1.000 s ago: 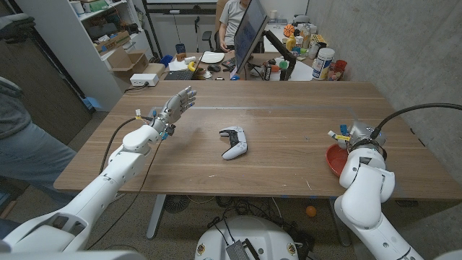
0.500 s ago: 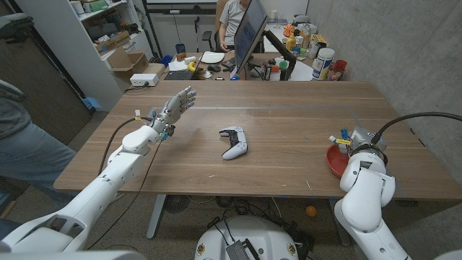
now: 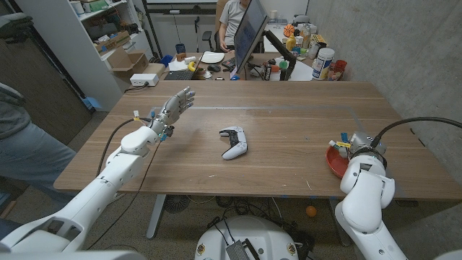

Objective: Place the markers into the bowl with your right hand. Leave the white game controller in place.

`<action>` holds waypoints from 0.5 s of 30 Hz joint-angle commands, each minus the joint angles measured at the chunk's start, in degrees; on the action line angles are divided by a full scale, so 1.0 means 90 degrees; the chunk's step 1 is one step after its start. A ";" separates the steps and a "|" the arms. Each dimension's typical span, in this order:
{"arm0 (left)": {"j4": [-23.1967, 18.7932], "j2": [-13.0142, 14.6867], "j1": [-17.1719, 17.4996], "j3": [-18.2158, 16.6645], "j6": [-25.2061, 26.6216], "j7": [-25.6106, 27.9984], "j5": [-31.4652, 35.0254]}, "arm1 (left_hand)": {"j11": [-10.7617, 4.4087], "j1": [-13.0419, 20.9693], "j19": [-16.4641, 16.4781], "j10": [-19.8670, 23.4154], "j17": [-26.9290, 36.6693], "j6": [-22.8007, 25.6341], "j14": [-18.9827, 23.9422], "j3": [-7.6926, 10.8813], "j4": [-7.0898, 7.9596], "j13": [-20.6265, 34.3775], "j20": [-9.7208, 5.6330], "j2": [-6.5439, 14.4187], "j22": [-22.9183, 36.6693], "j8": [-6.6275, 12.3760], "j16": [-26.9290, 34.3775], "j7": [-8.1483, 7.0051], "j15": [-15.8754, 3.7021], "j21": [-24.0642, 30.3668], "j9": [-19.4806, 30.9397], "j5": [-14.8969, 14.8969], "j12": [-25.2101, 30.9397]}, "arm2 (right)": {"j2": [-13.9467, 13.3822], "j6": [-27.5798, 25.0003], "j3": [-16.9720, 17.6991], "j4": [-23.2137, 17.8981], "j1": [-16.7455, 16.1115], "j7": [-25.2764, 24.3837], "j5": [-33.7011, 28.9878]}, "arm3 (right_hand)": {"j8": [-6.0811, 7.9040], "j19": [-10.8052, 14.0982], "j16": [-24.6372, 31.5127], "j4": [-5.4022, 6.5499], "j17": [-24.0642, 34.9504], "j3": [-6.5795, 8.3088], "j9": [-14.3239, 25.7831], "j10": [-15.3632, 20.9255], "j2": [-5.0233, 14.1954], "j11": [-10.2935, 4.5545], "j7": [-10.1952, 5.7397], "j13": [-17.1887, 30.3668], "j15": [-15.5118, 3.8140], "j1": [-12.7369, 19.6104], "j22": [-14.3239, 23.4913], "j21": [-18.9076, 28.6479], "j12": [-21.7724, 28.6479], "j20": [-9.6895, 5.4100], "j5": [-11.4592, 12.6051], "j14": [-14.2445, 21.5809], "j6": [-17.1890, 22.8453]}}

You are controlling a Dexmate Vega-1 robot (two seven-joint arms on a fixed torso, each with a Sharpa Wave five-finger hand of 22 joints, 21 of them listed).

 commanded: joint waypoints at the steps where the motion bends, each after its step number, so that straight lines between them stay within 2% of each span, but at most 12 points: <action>1: -0.0106 0.0053 0.0048 0.0005 0.0029 0.0041 0.0018 | 0.0007 -0.0062 -0.0005 0.0026 0.0012 0.0089 -0.0009 -0.0001 -0.0020 0.0028 0.0053 0.0016 0.0019 0.0001 0.0035 -0.0005 0.0029 0.0034 0.0027 0.0022 -0.0013 | 0.0142 0.0061 0.0144 -0.0028 -0.0128 0.0063 -0.0027 | 0.0037 0.0028 -0.0014 -0.0012 0.0016 -0.0028 0.0120 0.0007 0.0170 -0.0013 -0.0443 0.0036 -0.0094 0.0084 0.0012 0.0011 0.0003 -0.0010 0.0042 0.0041 0.0461; 15: -0.0220 0.0115 0.0048 0.0056 0.0136 0.0080 0.0074 | 0.0019 -0.0064 -0.0003 0.0025 0.0012 0.0073 -0.0006 0.0001 -0.0020 0.0028 0.0048 0.0018 0.0019 -0.0006 0.0036 -0.0015 0.0031 0.0036 0.0027 0.0023 -0.0014 | 0.0236 0.0029 0.0244 0.0017 -0.0234 -0.0068 0.0059 | 0.0034 0.0030 -0.0015 -0.0012 0.0015 -0.0039 0.0120 0.0000 0.0180 -0.0005 -0.0435 0.0045 -0.0077 0.0085 0.0012 0.0009 -0.0003 -0.0001 0.0042 0.0066 0.0457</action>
